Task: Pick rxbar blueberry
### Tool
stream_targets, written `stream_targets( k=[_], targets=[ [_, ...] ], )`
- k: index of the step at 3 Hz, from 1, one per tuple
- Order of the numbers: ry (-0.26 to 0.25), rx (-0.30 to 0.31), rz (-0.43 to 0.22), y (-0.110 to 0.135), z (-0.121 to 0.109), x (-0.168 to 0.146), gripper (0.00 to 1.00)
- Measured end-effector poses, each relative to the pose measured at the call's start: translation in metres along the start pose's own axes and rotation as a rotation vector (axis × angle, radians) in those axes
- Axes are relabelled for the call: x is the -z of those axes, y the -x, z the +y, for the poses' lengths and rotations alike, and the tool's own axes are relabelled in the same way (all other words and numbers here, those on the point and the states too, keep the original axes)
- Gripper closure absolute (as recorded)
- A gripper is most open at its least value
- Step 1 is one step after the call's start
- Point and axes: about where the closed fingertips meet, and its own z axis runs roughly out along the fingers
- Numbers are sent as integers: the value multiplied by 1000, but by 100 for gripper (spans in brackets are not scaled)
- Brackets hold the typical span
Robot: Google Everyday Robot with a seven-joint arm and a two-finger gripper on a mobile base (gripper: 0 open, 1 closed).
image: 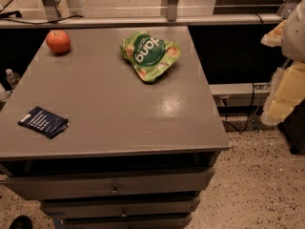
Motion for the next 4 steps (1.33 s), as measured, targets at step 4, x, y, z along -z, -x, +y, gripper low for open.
stream_targets(
  k=[4],
  targets=[
    [73, -23, -283, 78, 39, -37, 0]
  ],
)
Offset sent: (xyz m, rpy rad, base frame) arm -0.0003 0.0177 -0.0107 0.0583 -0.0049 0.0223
